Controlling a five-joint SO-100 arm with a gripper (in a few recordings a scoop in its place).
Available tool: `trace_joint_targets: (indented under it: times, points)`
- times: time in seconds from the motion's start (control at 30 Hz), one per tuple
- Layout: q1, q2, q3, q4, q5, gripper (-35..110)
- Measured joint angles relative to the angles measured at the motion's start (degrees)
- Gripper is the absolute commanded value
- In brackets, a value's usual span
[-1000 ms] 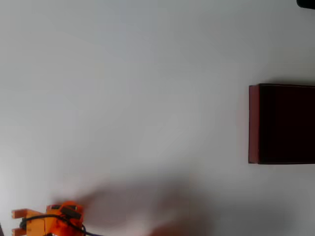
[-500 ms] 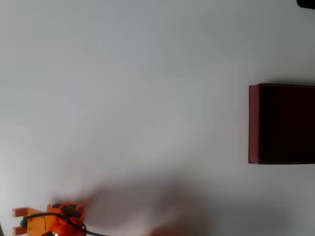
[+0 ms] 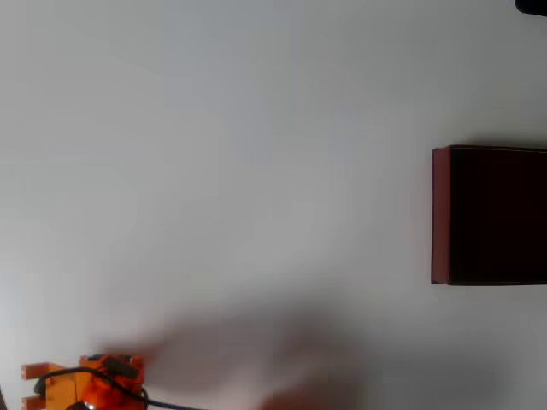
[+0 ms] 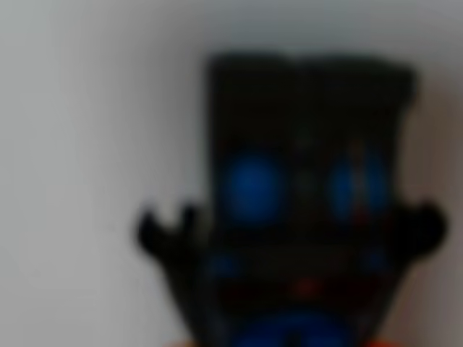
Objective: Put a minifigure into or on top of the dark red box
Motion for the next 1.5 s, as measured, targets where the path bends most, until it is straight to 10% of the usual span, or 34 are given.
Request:
trace_joint_targets:
  times: [0.57, 1.0, 1.5]
  points:
    - [46.23, 27.95, -22.15, 26.63, -31.38, 0]
    - [92.90, -4.04, -48.87, 23.64, -53.61, 0]
    - [109.34, -53.26, -81.04, 22.32, -53.09, 11]
